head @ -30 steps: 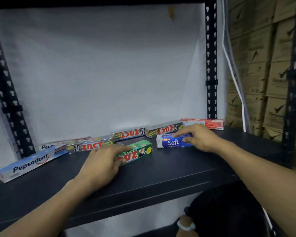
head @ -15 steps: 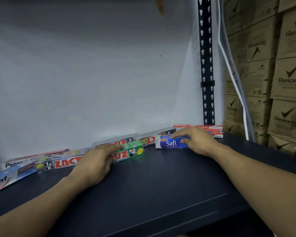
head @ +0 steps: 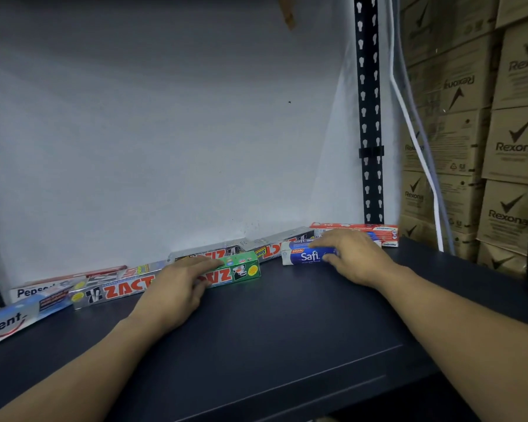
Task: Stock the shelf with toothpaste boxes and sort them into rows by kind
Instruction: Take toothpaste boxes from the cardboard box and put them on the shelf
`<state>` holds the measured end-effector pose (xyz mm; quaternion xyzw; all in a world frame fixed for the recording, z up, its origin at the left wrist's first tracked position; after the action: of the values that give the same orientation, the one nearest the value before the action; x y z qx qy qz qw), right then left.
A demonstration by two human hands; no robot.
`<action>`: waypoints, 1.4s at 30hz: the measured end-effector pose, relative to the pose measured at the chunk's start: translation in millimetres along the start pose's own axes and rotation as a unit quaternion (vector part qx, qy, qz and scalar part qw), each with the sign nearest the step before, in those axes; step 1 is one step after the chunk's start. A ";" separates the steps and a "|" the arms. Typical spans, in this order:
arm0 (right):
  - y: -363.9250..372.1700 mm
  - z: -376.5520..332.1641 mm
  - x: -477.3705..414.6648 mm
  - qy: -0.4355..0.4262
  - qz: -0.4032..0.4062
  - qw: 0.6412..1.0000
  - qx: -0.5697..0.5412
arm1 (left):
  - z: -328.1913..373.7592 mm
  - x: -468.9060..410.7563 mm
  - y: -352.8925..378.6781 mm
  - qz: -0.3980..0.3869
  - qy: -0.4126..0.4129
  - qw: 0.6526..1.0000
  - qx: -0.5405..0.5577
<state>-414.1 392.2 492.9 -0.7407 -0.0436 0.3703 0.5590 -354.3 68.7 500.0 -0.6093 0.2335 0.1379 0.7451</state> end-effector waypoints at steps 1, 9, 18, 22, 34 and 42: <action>0.4 -5.4 2.8 0.000 -0.011 1.000 0.018 | 0.7 1.8 -1.4 0.000 -0.004 1.000 -0.002; -0.5 -48.9 25.8 -0.001 -0.058 0.997 0.056 | 9.7 32.0 -12.8 -0.014 -0.068 0.997 -0.013; -20.0 -122.2 78.5 -0.012 -0.056 0.998 0.028 | 30.6 89.1 -34.8 -0.036 -0.097 0.995 0.000; -17.7 -168.0 121.1 -0.022 -0.041 0.999 0.013 | 45.4 130.5 -55.5 -0.029 -0.098 0.995 0.003; 94.5 -237.3 269.3 -0.036 -0.065 0.997 -0.038 | 52.8 307.2 -16.4 0.037 -0.037 0.997 -0.061; 250.0 -239.1 344.6 -0.001 -0.336 0.935 -0.116 | 0.0 417.9 147.9 -0.271 -0.168 0.948 -0.006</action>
<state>-109.8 274.0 129.8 -0.7421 -0.3337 0.1539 0.5606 -70.4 68.1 159.6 -0.6220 -0.0698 0.0328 0.7792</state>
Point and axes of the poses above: each hand's wrist, its own x-axis away from the middle knuckle, its own y-axis out of the palm, z = x × y, the point moved 6 cm from there along -x, towards the middle knuckle, and after that the axes turned 13 degrees about -y, right-handed, at the moved point
